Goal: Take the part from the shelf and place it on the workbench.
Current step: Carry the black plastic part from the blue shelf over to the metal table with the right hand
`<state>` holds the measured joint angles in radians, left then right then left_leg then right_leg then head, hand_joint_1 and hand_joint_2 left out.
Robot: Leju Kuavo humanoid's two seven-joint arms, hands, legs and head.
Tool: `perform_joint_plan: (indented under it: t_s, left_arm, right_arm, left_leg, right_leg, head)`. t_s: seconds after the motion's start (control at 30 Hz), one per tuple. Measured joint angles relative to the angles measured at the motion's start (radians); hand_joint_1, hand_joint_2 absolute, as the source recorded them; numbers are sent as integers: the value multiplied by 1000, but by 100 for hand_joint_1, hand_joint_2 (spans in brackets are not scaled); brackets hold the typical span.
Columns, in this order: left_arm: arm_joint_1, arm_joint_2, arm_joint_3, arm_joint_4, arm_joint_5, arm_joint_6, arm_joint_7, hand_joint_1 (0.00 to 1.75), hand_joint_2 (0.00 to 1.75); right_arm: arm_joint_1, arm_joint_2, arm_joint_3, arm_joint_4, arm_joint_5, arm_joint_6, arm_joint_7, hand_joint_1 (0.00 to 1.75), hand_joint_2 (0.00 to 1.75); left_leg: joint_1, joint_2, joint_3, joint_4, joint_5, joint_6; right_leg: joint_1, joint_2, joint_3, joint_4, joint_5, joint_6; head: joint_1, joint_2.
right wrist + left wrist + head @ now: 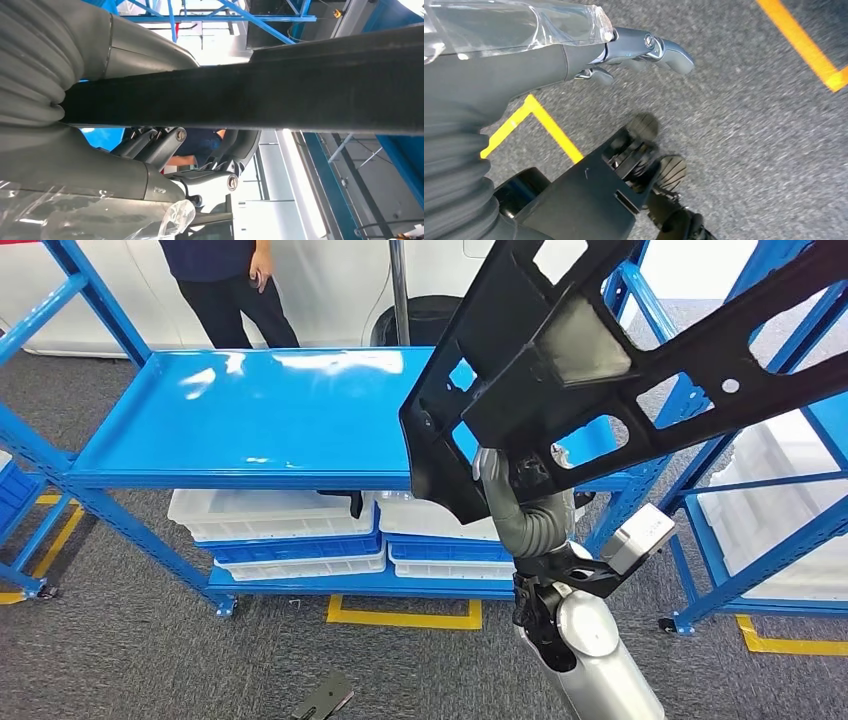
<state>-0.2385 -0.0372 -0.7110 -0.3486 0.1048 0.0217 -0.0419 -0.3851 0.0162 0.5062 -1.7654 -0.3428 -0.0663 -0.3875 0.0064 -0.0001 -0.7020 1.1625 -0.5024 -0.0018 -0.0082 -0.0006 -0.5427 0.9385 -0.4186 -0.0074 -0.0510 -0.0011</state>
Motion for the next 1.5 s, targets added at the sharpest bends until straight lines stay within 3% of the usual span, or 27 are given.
perform_joint_plan:
  t_s: [0.03,0.07,0.1,0.17,0.23,0.3,0.37,0.4,0.5,0.53,0.6,0.67,0.73,0.77,0.83,0.9,0.93,1.0,1.07,1.1,1.13,1.2,1.27,1.3,1.37,1.43,1.5]
  left_arm:
    - [0,0,0,0,0,0,1,0,175]
    - [0,0,0,0,1,0,4,0,175]
    - [0,0,0,0,3,0,6,0,175]
    - [-1,0,-1,0,8,-1,14,0,175]
    - [-3,0,-1,0,13,-3,19,0,175]
    - [-4,0,-1,0,15,-4,21,0,175]
    - [-1,0,-1,0,15,-4,23,0,175]
    - [0,0,-1,0,15,-4,24,0,175]
    - [0,0,-2,0,13,-4,26,0,175]
    - [1,0,-2,0,12,-4,30,0,175]
    - [3,0,-5,0,10,-4,38,0,175]
    - [3,0,-7,0,8,-3,42,0,175]
    - [0,-1,-10,0,6,-4,45,0,175]
    - [-1,-2,-12,0,5,-4,46,0,175]
    - [-2,-2,-14,0,6,-3,50,0,175]
    - [0,-2,-16,1,8,-2,53,0,175]
    - [1,-2,-16,1,9,-1,54,0,175]
    - [2,-4,-18,1,10,4,56,0,175]
    - [4,-5,-21,1,8,8,58,0,175]
    - [5,-5,-22,1,8,9,59,0,175]
    - [5,-5,-22,1,7,10,59,0,175]
    - [4,-5,-23,1,7,13,59,0,175]
    - [2,-6,-23,1,7,16,59,0,175]
    - [1,-6,-23,1,7,16,59,0,175]
    - [3,-7,-24,1,7,16,59,0,175]
    - [3,-8,-24,1,10,17,59,0,175]
    - [2,-9,-24,1,12,19,58,0,175]
  right_arm:
    - [0,0,0,1,2,0,1,175,175]
    - [0,0,0,4,6,0,2,175,175]
    - [0,0,0,6,11,0,4,175,175]
    - [0,0,0,9,25,-3,6,175,175]
    - [-2,2,0,9,44,-12,8,175,175]
    - [-4,3,0,11,58,-20,10,175,175]
    - [-5,3,0,13,62,-23,10,175,175]
    - [-6,3,0,14,62,-24,11,175,175]
    - [-6,3,0,17,68,-29,11,175,175]
    - [-6,3,0,19,70,-31,11,175,175]
    - [-5,3,0,23,73,-33,13,175,175]
    - [-6,3,0,25,73,-32,14,175,175]
    - [-9,3,0,27,72,-29,15,175,175]
    - [-11,4,1,28,71,-27,16,175,175]
    - [-14,5,1,31,71,-23,17,175,175]
    - [-16,7,1,33,70,-20,18,175,175]
    - [-17,8,1,33,70,-19,18,175,175]
    - [-17,10,1,34,69,-18,19,175,175]
    - [-17,10,1,36,69,-18,19,175,175]
    - [-17,11,1,38,69,-17,20,175,175]
    - [-17,11,1,38,69,-16,20,175,175]
    - [-18,11,1,38,69,-15,19,175,175]
    - [-18,12,1,39,69,-15,19,175,175]
    - [-19,12,1,39,69,-15,19,175,175]
    - [-20,14,1,39,69,-14,19,175,175]
    - [-22,16,1,39,69,-13,19,175,175]
    - [-20,15,1,40,69,-11,19,175,175]
  left_leg:
    - [2,0,-12,61,-23,-3]
    - [3,0,-9,95,-23,-6]
    - [4,0,12,90,-3,-6]
    - [5,4,106,-24,46,-3]
    - [0,10,209,-180,49,7]
    - [-8,10,242,-248,39,18]
    - [-7,7,228,-251,57,33]
    - [-6,4,218,-253,66,41]
    - [-4,-6,184,-254,95,56]
    - [-5,-10,172,-254,105,57]
    - [-5,-20,150,-253,123,55]
    - [-5,-35,132,-251,139,49]
    - [-7,-52,118,-248,152,41]
    - [-7,-59,112,-246,158,35]
    - [-6,-74,101,-245,172,22]
    - [-4,-64,84,-222,158,10]
    - [-3,-51,67,-185,134,4]
    - [3,-24,8,-44,58,-12]
    - [9,-18,-37,75,17,-23]
    - [11,-16,-33,79,24,-26]
    - [13,-10,-7,38,48,-28]
    - [11,22,81,-114,106,-25]
    - [0,53,134,-216,130,-10]
    - [-5,57,139,-232,127,0]
    - [-5,39,134,-238,128,17]
    - [0,19,133,-244,132,33]
    - [2,-2,132,-246,135,42]
  right_leg:
    - [0,0,-16,0,11,0]
    - [0,0,-31,1,23,1]
    - [0,0,-46,1,34,3]
    - [0,-1,-70,2,54,10]
    - [2,-4,-83,1,71,19]
    - [2,-9,-88,-3,90,30]
    - [-1,-11,-97,0,88,43]
    - [-2,-10,-108,19,64,48]
    - [-3,-7,-167,197,-77,56]
    - [-3,-7,-184,266,-104,57]
    - [-3,-5,-177,322,-90,56]
    - [-3,13,-93,225,-37,49]
    - [-4,50,14,70,-29,40]
    - [-3,61,45,20,-38,37]
    - [-3,53,54,-9,-47,32]
    - [-6,31,49,-12,-41,21]
    - [-9,20,47,-14,-37,15]
    - [-8,-4,42,-14,-34,8]
    - [-7,-28,39,-14,-32,7]
    - [-8,-39,39,-13,-32,7]
    - [-8,-50,39,-13,-32,8]
    - [-6,-70,42,-13,-35,13]
    - [0,-87,43,-12,-37,23]
    - [2,-95,43,-12,-38,28]
    - [3,-105,43,-10,-44,39]
    - [-1,-72,25,33,-77,47]
    - [-3,-21,-35,167,-145,50]
  head:
    - [0,0]
    - [0,0]
    - [0,0]
    - [0,0]
    - [0,0]
    - [1,0]
    - [2,0]
    - [3,0]
    - [5,0]
    - [5,0]
    - [5,0]
    - [5,0]
    - [5,0]
    - [5,0]
    - [5,0]
    - [3,0]
    - [1,0]
    - [-3,0]
    - [-4,0]
    - [-4,0]
    - [-4,0]
    - [-4,0]
    - [-2,0]
    - [-1,0]
    - [0,0]
    - [0,0]
    - [1,0]
